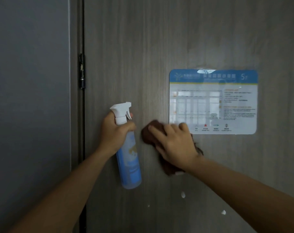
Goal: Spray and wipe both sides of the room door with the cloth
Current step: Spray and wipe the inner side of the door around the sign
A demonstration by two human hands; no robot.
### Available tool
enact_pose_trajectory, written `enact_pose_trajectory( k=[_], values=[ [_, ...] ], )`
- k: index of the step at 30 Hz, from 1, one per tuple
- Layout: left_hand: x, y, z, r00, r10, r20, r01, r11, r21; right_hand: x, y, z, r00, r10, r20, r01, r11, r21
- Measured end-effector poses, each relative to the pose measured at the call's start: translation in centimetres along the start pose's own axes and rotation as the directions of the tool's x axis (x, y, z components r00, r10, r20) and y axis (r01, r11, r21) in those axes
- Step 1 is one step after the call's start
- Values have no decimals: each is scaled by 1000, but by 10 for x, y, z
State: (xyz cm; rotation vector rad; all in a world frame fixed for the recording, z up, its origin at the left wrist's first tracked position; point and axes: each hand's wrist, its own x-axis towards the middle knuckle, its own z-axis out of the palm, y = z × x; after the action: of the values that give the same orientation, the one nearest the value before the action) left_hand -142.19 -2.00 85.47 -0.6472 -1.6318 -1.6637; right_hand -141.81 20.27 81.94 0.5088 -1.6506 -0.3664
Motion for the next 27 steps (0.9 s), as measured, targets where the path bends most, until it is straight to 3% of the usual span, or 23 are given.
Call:
enact_pose_trajectory(
  k=[3, 5, 7, 11, 13, 18, 20, 23, 27],
  values=[
    [-6, 2, 0, 1000, -2, -3, 2, 1000, 25, 29, 5, -5, 982, 189, -16, -189, 982, -15],
    [-18, 1, 0, 1000, 2, 13, -2, 998, 65, 25, -5, -4, 975, 222, -16, -222, 975, -21],
    [-36, -5, -1, 1000, -8, 11, 7, 995, 99, 1, -20, 1, 986, 164, 7, -164, 986, 22],
    [-75, -26, -7, 998, -66, -5, 67, 994, 85, -68, -36, 9, 991, -90, 96, 80, 992, 101],
    [-89, -36, -10, 996, -91, -13, 92, 993, 68, -76, -33, 11, 990, -110, 89, 100, 989, 111],
    [-100, -50, -9, 993, -118, -30, 120, 989, 91, -30, -6, 1, 973, 230, 33, -231, 970, 68],
    [-101, -51, -7, 993, -111, -28, 114, 989, 93, -26, -6, -1, 964, 261, 39, -263, 963, 50],
    [-102, -50, -6, 994, -101, -47, 104, 992, 70, -42, -19, 4, 977, 203, 58, -208, 973, 104],
    [-107, -49, -5, 992, -116, -42, 119, 990, 76, -56, -24, 5, 996, 19, 90, -28, 994, 107]
  ],
)
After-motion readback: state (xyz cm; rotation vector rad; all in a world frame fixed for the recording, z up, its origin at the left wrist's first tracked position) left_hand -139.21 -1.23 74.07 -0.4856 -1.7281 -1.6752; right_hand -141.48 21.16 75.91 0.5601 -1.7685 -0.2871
